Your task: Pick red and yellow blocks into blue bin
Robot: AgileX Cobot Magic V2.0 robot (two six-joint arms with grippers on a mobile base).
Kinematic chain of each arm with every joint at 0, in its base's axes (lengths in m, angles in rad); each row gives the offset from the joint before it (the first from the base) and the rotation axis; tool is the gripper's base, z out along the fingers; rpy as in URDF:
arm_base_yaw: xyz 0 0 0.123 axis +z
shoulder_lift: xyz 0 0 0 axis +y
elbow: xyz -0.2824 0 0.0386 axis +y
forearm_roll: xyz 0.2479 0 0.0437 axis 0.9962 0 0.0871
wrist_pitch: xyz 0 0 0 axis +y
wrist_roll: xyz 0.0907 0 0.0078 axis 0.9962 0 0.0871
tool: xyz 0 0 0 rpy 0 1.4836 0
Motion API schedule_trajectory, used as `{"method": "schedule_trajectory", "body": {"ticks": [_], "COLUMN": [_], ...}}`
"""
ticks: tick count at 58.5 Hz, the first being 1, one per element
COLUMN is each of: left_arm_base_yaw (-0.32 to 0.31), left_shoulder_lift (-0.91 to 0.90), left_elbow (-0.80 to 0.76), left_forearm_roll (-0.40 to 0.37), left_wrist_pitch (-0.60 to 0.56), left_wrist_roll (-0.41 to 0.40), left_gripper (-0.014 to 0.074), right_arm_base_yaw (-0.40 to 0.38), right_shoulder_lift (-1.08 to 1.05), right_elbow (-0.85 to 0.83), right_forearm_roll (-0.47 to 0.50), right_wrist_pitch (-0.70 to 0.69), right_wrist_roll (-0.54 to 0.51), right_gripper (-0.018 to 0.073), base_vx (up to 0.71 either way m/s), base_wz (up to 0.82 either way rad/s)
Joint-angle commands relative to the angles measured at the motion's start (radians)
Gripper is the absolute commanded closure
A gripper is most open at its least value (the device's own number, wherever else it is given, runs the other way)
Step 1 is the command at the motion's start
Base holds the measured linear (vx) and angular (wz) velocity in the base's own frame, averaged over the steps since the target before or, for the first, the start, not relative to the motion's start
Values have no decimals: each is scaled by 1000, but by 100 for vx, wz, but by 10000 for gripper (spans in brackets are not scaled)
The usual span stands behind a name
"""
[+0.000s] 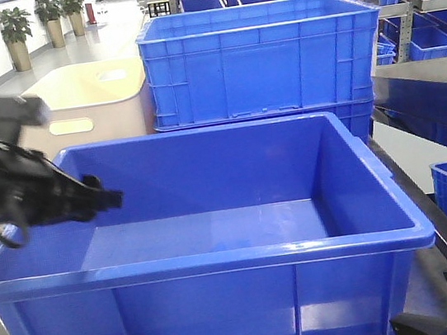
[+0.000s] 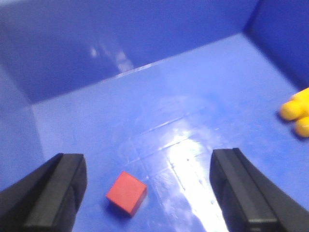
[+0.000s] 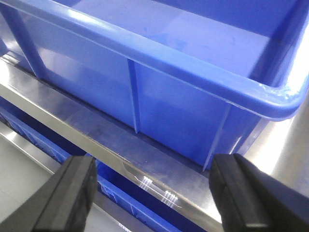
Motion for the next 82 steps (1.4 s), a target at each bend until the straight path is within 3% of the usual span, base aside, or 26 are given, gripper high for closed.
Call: {"method": "schedule_trajectory", "body": {"ticks": [1, 6, 14, 20, 30, 37, 43, 51, 55, 64, 82], "left_arm_base_yaw": [-5, -5, -5, -5, -5, -5, -2, -2, -2, -2, -2], "left_shoulder_lift": [-125, -215, -371, -488, -664, -762, -816, -836, -835, -835, -835], "left_elbow": [-37, -12, 110, 234, 416, 529, 615, 697, 721, 742, 742], "left_forearm_roll": [-43, -51, -82, -93, -93, -72, 8, 172, 235, 275, 274], "left_wrist_pitch": [12, 73, 69, 57, 41, 41, 37, 29, 30, 32, 40], "left_wrist_roll": [1, 15, 55, 55, 44, 39, -81, -301, -366, -373, -340], "left_gripper": [-32, -27, -15, -6, 11, 11, 11, 11, 17, 118, 442], "right_arm_base_yaw": [0, 0, 0, 0, 0, 1, 1, 1, 1, 1, 1], "right_shoulder_lift": [-4, -4, -4, -4, -10, -52, -121, -203, -226, -240, -240], "right_elbow": [-28, -28, -28, -28, -28, -17, 51, 137, 153, 154, 154], "right_forearm_roll": [9, 8, 7, -21, -259, -396, -400, -401, -400, -394, -385], "right_wrist_pitch": [-63, -48, -22, -19, 93, 183, 171, 135, 134, 151, 153], "right_wrist_roll": [-12, -15, -12, 53, 336, 451, 459, 459, 458, 422, 396], "right_gripper": [29, 29, 29, 29, 29, 34, 43, 64, 85, 216, 553], "base_vx": [0, 0, 0, 0, 0, 0, 0, 0, 0, 0, 0], "base_wz": [0, 0, 0, 0, 0, 0, 0, 0, 0, 0, 0]}}
